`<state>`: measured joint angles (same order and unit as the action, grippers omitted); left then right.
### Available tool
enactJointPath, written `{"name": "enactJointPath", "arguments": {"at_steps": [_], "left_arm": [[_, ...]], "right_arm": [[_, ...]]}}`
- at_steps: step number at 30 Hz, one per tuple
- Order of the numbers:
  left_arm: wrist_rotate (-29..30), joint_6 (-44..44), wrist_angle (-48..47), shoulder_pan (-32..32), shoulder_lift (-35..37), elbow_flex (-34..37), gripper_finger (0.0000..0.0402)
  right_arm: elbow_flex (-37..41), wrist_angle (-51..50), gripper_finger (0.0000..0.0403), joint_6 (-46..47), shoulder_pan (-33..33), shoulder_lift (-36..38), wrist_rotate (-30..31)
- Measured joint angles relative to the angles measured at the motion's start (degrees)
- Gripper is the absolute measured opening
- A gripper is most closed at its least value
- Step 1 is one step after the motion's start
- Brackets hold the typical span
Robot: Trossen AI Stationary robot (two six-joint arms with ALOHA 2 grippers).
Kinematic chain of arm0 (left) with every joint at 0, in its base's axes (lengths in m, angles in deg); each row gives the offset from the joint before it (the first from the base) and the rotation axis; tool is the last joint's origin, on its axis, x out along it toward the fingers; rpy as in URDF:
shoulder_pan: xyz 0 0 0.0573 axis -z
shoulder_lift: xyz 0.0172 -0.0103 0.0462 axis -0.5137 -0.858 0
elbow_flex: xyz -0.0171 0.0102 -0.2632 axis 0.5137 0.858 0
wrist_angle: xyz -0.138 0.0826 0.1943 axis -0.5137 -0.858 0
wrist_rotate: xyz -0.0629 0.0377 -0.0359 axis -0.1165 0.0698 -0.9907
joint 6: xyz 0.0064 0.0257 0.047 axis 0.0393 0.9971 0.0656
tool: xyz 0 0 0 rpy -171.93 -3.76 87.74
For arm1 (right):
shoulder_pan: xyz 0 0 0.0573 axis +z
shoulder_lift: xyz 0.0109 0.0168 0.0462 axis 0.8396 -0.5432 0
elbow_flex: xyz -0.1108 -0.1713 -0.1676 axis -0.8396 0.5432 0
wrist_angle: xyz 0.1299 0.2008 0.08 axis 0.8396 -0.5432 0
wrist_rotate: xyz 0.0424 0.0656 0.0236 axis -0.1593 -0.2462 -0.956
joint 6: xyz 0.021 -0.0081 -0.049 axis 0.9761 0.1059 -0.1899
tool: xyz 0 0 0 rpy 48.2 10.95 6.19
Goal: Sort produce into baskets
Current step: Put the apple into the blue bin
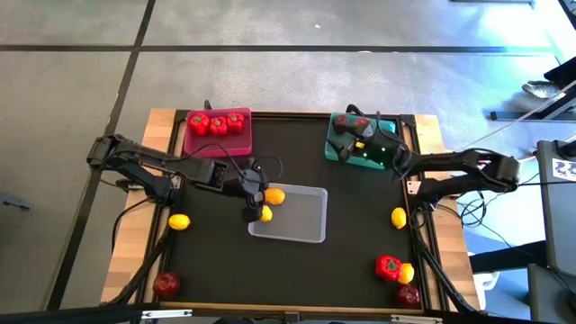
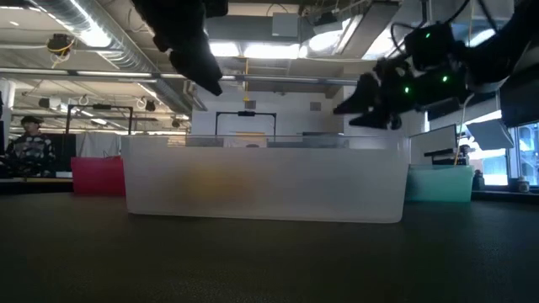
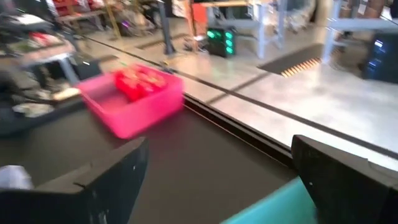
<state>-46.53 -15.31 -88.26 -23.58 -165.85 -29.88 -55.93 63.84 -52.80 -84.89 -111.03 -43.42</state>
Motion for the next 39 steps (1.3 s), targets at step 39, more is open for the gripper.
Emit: {"name": "enactJointPath", "arguments": {"at_steps": [39], "left_arm": [[-18.90, -45.61, -18.70, 37.26, -1.35, 0.00, 0.0336]], "right_arm": [[-0.09, -3.75, 0.0392, 0.15, 26.31, 1.99, 6.40]]}}
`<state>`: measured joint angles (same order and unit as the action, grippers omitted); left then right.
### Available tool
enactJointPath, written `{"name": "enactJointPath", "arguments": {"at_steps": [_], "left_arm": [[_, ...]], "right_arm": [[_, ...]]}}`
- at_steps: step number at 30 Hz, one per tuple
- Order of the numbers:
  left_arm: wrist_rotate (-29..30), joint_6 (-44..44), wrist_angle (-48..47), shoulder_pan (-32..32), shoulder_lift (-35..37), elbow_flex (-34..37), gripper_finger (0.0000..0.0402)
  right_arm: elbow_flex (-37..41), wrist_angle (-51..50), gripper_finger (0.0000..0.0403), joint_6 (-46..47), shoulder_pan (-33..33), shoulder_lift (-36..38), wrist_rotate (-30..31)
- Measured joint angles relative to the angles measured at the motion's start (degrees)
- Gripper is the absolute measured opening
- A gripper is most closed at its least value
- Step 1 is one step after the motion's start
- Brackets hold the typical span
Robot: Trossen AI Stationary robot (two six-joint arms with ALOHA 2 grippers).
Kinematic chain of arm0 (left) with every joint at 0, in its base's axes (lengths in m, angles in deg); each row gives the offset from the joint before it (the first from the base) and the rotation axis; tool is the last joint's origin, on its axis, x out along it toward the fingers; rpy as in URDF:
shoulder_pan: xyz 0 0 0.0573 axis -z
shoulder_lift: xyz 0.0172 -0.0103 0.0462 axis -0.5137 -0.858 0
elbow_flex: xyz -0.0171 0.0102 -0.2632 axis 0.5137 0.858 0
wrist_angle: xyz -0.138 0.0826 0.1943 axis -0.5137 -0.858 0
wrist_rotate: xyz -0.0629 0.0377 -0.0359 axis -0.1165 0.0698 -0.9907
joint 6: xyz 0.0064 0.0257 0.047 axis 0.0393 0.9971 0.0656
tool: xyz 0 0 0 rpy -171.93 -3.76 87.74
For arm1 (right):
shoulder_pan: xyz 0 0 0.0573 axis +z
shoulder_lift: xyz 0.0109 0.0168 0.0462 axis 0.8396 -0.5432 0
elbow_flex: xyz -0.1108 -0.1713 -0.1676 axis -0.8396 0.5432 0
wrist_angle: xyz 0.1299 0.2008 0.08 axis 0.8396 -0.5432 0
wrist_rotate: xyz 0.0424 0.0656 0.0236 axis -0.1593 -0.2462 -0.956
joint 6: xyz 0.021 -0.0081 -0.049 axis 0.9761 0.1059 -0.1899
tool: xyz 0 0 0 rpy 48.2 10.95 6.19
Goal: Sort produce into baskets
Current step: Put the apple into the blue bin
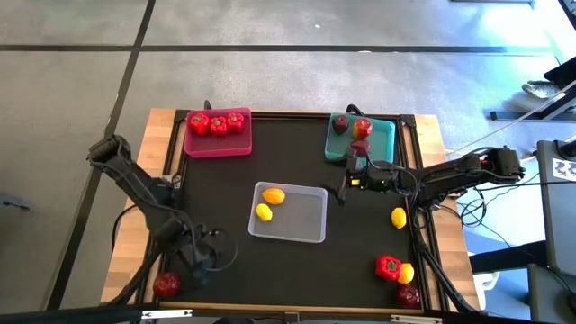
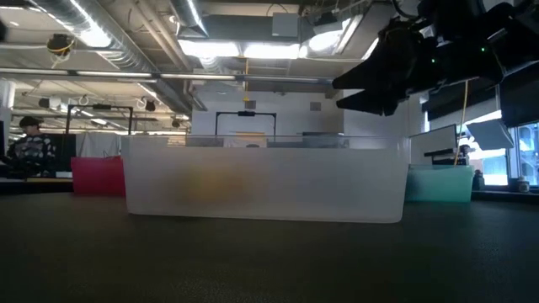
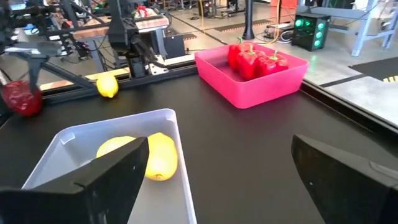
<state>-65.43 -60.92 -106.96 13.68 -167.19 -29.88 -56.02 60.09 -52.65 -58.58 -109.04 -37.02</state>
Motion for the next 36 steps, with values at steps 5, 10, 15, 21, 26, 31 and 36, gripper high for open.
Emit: {"name": "enactJointPath", "arguments": {"at_steps": [5, 10, 15, 21, 26, 31, 36], "left_arm": [[-2.91, -6.40, -1.60, 3.30, -0.46, -0.02, 0.0336], [-5.63, -11.65, -3.05, 6.14, -0.80, -0.02, 0.0336], [-8.16, -15.48, -2.54, 9.00, -2.21, -0.07, 0.0336], [-12.85, -16.76, -0.47, 11.93, -4.63, -0.05, 0.0336], [-13.70, -16.86, -0.06, 14.09, -5.70, -0.09, 0.0336], [-13.71, -14.16, -0.86, 15.38, -7.91, -0.13, 0.0336], [-16.28, -10.40, 0.37, 15.85, -11.08, -0.13, 0.0336]], "right_arm": [[-0.02, -0.01, 0.0392, -0.67, -0.02, 0.00, 1.77], [-0.02, -0.72, 0.0392, -1.53, -0.04, 0.00, 3.74], [-0.02, -1.27, 0.0392, -1.68, -0.04, 0.00, 4.93], [-0.02, -1.74, 0.0392, -1.73, -0.04, 0.00, 6.40], [-0.02, -3.66, 0.0392, -1.63, -0.04, 0.00, 6.20], [-0.02, -6.96, 0.0392, -1.53, -0.04, 0.00, 5.86], [-0.02, -6.85, 0.0392, -1.33, -0.04, 0.00, 5.86]]}}
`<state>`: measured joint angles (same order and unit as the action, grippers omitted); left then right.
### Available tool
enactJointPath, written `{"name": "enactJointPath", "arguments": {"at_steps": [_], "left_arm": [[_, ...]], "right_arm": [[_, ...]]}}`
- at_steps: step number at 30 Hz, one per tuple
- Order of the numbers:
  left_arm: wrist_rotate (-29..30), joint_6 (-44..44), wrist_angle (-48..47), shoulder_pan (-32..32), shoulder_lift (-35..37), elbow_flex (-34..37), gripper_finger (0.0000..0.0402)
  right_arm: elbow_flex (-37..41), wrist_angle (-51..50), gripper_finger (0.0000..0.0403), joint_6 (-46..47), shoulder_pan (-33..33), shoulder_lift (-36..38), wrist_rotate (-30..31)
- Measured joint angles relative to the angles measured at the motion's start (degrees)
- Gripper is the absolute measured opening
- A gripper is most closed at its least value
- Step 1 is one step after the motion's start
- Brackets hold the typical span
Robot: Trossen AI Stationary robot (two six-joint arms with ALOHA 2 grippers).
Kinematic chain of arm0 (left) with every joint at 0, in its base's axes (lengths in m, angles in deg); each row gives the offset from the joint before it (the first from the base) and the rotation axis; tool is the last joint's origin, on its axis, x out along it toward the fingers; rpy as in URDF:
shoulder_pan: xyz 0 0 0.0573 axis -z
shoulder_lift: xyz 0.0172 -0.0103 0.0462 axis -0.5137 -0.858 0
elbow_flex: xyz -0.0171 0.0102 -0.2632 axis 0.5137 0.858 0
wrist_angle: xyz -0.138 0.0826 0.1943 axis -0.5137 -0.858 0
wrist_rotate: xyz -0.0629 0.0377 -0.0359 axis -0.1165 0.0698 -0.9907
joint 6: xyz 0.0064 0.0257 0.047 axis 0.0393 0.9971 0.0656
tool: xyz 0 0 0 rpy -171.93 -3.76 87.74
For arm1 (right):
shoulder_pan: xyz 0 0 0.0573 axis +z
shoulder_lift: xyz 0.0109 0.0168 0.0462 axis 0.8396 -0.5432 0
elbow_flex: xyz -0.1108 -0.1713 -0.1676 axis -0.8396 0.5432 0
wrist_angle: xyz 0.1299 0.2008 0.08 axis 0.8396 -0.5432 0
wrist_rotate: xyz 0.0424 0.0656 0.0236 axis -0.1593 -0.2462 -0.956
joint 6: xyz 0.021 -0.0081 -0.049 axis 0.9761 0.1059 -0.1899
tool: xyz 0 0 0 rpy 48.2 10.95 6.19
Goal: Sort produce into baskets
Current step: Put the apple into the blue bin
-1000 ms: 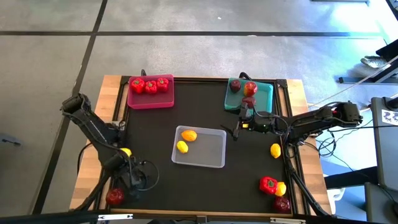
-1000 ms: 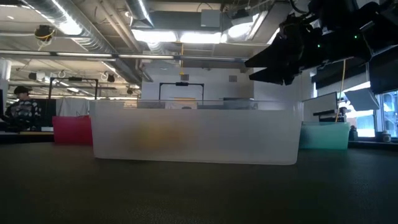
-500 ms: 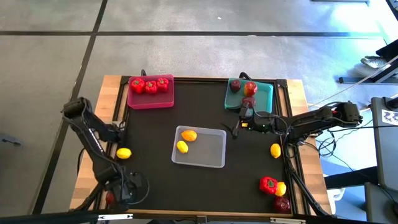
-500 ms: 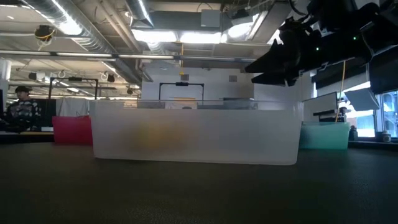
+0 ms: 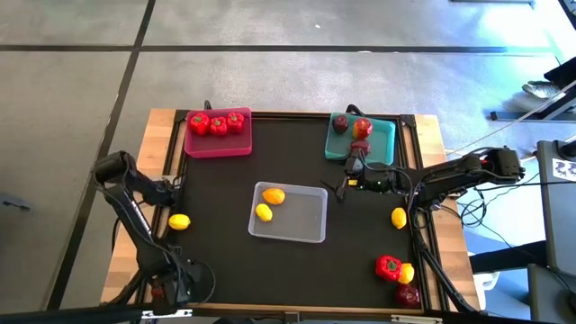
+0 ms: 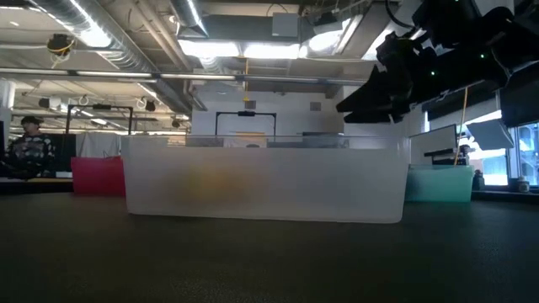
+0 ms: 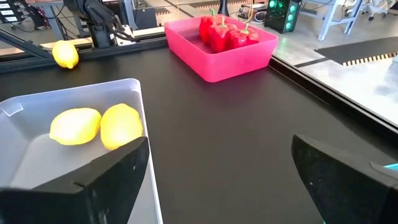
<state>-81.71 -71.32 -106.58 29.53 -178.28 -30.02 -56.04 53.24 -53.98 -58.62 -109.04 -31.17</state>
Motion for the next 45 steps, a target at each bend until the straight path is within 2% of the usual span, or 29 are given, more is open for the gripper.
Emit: {"name": "enactJointPath", "arguments": {"at_steps": [4, 15, 22, 27, 39, 45], "left_arm": [[-2.25, 2.29, 0.82, 1.09, -1.72, -0.24, 0.0336], [-3.43, 5.26, 0.51, 1.63, -4.82, -0.35, 0.0336], [-4.99, 4.11, 0.16, 0.26, -5.10, -0.19, 0.0286], [-7.01, 3.73, -0.11, -1.95, -4.74, 0.04, 0.0285], [-5.41, 0.95, -7.96, -13.01, 6.06, 0.26, 0.0288], [1.29, 1.57, -10.58, -20.53, 13.26, 0.24, 0.0291]], "right_arm": [[0.00, -0.06, 0.0392, 0.04, 0.00, 0.00, -0.02], [0.00, -0.09, 0.0392, 0.11, 0.00, 0.00, -0.02], [0.00, -0.42, 0.0392, 0.11, 0.00, 0.00, -0.02], [0.00, -0.41, 0.0392, 0.10, 0.00, 0.00, -0.02], [0.00, -0.36, 0.0392, 0.07, 0.00, 0.00, -0.04], [0.00, -0.35, 0.0392, 0.06, 0.00, 0.00, -0.04]]}}
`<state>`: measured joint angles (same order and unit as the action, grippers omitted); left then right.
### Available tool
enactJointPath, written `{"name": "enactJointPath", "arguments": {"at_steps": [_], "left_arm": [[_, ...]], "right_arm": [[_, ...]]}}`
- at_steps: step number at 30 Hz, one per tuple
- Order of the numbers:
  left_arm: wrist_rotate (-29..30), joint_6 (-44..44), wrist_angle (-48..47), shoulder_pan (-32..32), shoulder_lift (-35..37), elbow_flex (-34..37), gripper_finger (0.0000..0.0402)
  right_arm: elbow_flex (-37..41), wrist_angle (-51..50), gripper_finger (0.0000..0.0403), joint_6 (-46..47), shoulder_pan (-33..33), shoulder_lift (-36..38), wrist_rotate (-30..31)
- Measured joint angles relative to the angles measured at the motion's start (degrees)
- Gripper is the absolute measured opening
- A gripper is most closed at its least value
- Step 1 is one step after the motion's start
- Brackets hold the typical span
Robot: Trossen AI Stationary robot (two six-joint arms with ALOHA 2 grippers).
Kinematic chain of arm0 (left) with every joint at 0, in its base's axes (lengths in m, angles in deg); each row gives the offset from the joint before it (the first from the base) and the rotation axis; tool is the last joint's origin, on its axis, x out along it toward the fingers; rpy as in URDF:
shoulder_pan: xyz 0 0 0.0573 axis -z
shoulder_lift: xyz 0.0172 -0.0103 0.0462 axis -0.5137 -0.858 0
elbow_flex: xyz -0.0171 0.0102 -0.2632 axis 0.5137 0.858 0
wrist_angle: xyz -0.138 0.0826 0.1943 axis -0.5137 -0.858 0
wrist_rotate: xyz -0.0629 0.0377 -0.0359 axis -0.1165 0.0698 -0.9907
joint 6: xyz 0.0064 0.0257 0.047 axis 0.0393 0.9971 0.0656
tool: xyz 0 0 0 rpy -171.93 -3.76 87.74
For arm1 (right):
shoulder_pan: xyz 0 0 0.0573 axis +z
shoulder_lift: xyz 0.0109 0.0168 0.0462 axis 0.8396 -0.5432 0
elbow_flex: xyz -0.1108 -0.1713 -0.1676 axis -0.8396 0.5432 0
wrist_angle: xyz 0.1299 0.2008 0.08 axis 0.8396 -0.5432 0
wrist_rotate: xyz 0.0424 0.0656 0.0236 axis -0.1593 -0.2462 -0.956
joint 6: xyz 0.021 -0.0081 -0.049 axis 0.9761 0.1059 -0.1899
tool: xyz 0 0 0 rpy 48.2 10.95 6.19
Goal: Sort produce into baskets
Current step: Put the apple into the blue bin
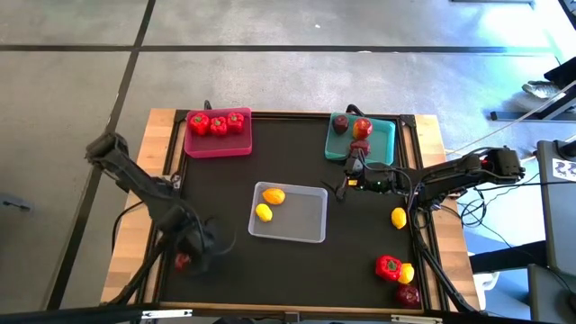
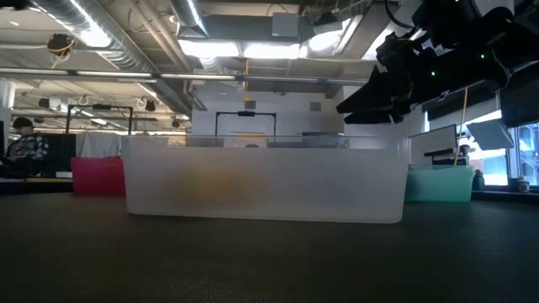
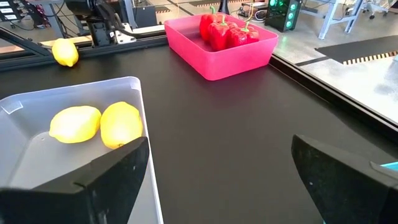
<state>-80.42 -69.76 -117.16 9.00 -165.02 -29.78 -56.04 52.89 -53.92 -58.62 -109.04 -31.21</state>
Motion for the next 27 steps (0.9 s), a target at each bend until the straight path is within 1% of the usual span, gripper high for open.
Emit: {"name": "enactJointPath", "arguments": {"at_steps": [3, 5, 7, 11, 14, 18, 22, 25, 27], "left_arm": [[3.90, 1.96, -0.17, -3.92, 2.89, -0.09, 0.0291], [5.96, 3.54, -0.16, -6.52, 4.52, -0.10, 0.0292], [7.92, 5.71, -0.04, -8.79, 5.54, -0.11, 0.0292], [12.79, 10.90, 0.23, -13.08, 6.58, -0.11, 0.0293], [15.16, 15.09, 1.48, -16.41, 6.55, -0.11, 0.0293], [18.20, 21.63, 7.40, -20.83, 6.39, -0.11, 0.0293], [22.66, 27.76, 14.78, -24.65, 6.39, -0.20, 0.0294], [26.10, 32.96, 20.74, -26.85, 5.91, -0.22, 0.0294], [26.42, 35.93, 24.60, -28.36, 4.88, -0.22, 0.0294]], "right_arm": [[0.00, 0.55, 0.0392, 0.26, 0.00, 0.00, -0.03], [0.00, 0.60, 0.0392, 0.30, 0.00, 0.00, -1.36], [0.02, 1.46, 0.0392, 0.99, 0.00, -0.02, -2.98], [0.02, 2.56, 0.0392, 3.55, 0.02, 0.00, -3.21], [0.02, 4.10, 0.0392, 3.86, 0.00, 0.00, -6.68], [0.02, 6.28, 0.0392, 4.31, 0.04, 0.00, -11.00], [0.00, 6.93, 0.0389, 4.94, 0.04, 0.00, -11.16], [-0.72, 6.66, 0.0365, 5.91, 0.04, 0.00, -12.68], [-1.61, 6.63, 0.0336, 6.15, 0.05, 0.00, -14.84]]}}
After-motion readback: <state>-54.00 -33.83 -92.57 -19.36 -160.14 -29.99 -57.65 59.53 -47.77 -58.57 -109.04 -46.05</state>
